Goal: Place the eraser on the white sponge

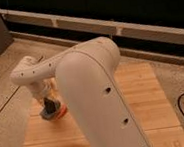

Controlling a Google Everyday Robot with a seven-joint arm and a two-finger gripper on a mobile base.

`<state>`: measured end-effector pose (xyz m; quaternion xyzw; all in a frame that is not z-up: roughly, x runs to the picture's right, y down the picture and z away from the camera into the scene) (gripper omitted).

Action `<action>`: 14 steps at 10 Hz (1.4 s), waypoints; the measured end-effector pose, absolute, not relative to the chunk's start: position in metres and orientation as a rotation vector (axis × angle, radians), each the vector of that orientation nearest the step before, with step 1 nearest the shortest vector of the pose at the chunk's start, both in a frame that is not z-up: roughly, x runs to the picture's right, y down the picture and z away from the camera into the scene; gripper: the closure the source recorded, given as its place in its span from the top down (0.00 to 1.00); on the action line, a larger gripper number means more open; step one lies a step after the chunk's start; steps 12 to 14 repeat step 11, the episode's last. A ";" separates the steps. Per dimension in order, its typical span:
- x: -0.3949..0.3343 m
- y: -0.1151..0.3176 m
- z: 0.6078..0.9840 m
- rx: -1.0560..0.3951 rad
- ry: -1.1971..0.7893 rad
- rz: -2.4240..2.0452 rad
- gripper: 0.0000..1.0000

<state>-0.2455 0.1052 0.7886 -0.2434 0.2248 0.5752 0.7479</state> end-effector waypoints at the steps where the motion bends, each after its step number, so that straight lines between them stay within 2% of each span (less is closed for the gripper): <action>1: -0.244 0.104 0.788 -0.532 0.491 1.260 0.66; 14: -0.239 0.102 0.786 -0.531 0.491 1.272 0.66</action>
